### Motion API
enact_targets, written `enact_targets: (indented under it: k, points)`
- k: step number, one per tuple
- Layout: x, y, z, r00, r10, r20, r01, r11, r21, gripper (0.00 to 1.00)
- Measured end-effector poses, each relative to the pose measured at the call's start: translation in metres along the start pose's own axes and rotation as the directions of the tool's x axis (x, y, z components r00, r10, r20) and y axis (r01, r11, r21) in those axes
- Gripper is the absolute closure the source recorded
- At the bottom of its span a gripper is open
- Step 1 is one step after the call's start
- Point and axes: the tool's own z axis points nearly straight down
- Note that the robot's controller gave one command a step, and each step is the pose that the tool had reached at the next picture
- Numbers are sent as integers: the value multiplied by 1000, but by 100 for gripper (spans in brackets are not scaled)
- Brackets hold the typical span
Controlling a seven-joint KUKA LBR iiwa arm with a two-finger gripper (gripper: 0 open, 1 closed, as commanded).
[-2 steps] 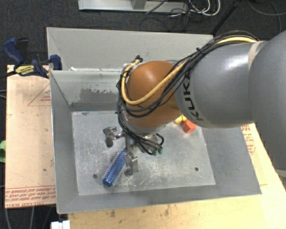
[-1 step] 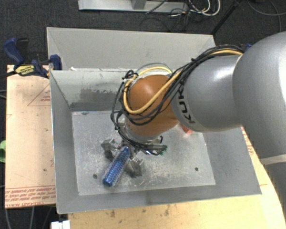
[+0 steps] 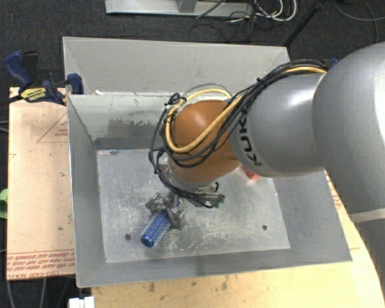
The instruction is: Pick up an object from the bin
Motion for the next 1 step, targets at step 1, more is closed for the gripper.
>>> enact_targets:
  k: [1]
  points:
    - [30,5,-167,1000,-10,8,10,1000,6,100]
